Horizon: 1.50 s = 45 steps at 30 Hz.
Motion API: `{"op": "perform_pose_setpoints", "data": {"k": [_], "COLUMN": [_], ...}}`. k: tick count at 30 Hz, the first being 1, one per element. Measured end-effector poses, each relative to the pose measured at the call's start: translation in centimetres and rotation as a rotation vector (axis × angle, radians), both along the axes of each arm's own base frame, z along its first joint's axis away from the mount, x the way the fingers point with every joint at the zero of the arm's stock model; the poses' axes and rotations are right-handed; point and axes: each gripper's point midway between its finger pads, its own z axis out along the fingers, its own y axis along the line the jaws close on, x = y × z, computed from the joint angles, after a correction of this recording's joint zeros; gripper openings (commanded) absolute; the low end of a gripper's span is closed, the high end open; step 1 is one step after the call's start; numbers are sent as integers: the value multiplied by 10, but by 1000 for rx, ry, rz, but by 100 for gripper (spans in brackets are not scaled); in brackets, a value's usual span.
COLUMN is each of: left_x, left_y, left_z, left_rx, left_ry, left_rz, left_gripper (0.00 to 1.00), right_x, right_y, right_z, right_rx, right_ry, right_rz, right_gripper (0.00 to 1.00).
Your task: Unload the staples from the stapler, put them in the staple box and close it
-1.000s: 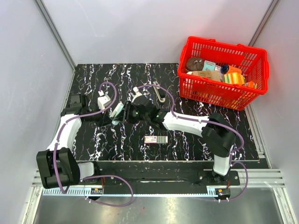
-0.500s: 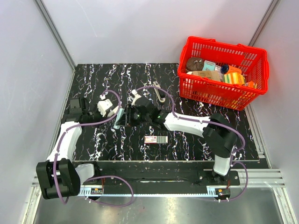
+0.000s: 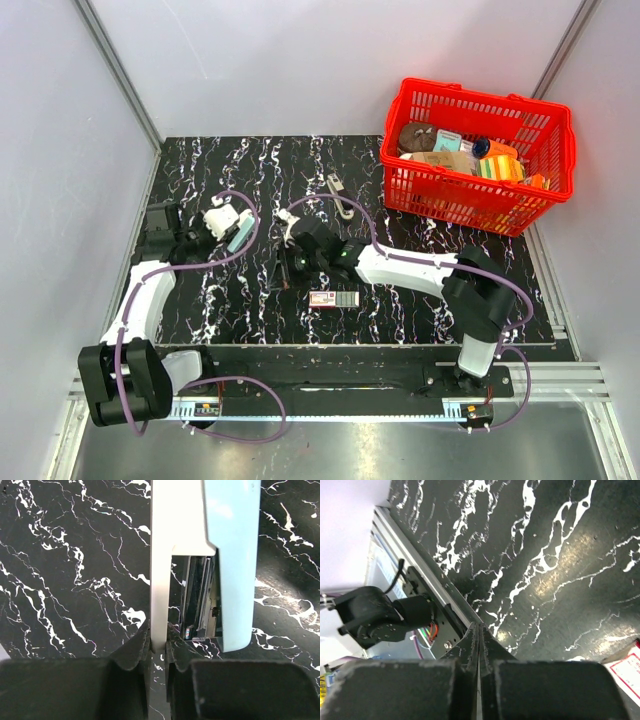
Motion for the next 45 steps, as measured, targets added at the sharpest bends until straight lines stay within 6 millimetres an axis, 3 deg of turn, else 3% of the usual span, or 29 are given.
{"op": "perform_pose_setpoints", "data": {"k": [2,5,9,12,14,24,34,38,45], "left_x": [2,2,-6,-18,-26,-51,-60,-63,-65], "left_y": [1,1,-5,-17,-26,-53,-61,-62,-62], "left_z": [1,1,-2,-2,1,13,20,23,21], "left_rx": [7,6,-41,-116,-177,-371,-420,-424,-416], "left_ry": [-11,-10,35,107,151,273,294,292,296], "left_rz": [-2,-1,2,-9,-19,-36,-51,-58,-59], "left_gripper": [0,0,0,0,0,0,0,0,0], "right_x": [-3,-4,-2,5,12,36,55,62,61], "right_y": [-4,-6,-4,0,5,19,27,37,44], "right_z": [-6,-9,-2,9,20,66,76,73,72], "right_rx": [-28,-42,11,68,117,292,315,310,312], "right_ry": [-5,-6,-35,-78,-118,-264,-307,-305,-270], "right_rz": [15,21,4,-23,-44,-120,-189,-195,-200], "right_gripper": [2,30,54,78,79,80,77,65,27]}}
